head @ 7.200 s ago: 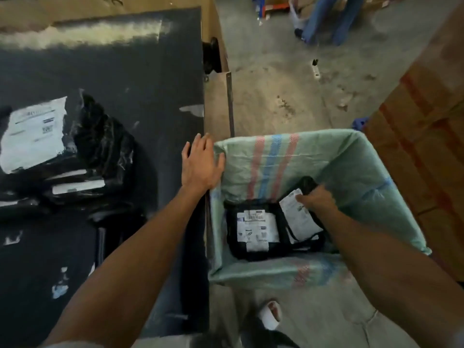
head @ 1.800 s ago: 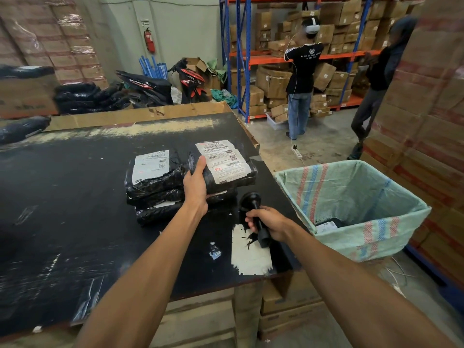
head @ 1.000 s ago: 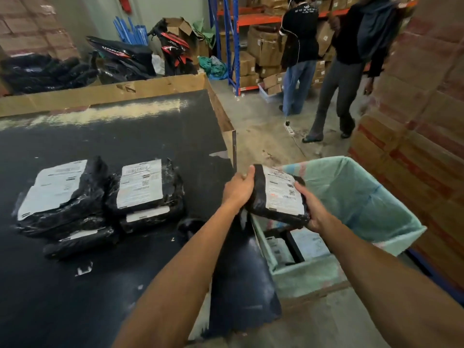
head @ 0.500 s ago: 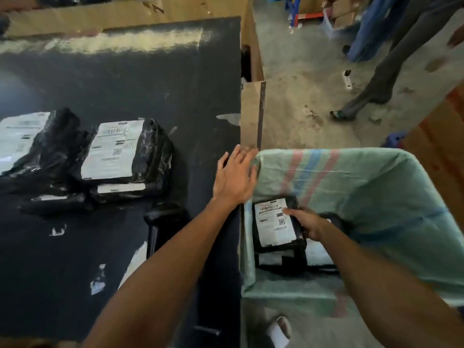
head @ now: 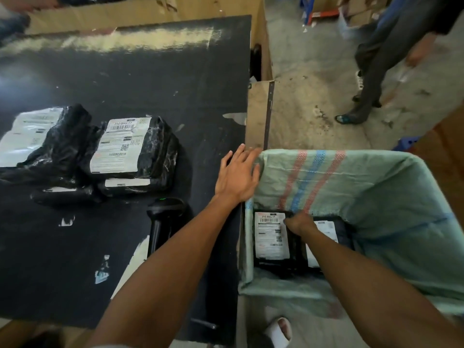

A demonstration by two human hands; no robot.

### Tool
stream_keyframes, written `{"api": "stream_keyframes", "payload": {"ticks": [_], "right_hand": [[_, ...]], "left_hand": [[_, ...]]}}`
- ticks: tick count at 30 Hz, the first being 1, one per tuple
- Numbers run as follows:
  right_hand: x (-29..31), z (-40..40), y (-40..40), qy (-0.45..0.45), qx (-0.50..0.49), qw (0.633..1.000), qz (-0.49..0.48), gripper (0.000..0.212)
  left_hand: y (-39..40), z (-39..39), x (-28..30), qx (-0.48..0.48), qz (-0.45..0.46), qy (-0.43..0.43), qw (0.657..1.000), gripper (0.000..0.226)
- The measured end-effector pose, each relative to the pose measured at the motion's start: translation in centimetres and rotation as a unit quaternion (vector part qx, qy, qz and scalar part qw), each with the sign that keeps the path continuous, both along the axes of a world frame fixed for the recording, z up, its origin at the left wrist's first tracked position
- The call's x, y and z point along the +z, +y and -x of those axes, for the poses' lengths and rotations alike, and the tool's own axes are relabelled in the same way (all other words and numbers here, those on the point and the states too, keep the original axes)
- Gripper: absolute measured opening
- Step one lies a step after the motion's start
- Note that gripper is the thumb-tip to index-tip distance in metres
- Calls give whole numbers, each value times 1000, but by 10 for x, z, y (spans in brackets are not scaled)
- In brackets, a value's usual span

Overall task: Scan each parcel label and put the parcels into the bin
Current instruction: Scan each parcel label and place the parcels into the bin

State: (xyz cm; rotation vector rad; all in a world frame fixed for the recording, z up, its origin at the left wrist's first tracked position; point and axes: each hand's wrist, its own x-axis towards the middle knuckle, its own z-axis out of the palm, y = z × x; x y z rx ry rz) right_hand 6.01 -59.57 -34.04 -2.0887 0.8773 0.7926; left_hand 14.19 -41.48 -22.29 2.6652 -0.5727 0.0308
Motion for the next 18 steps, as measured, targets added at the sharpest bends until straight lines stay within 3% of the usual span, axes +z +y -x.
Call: {"api": "stream_keyframes", "payload": {"ticks": [4,8,10,15,18], "right_hand": [[31,4,10,-112,32,993,6,47],[72,14,32,-199,34,979,-29,37],[92,18,43,-244,19,968,-50,38],[138,30,92,-377,-11,925,-52,31],[161,42,132,-421,-14,906,-50,30]], "left_hand": [[1,-3,7,-20,-25,53,998,50],[2,-12,46,-55,-14,235,970,51],[5,-10,71,-44,25,267,962,40],[47,16,113,-3,163,125,979,23],[96,32,124,-1,256,64,965,16]]}}
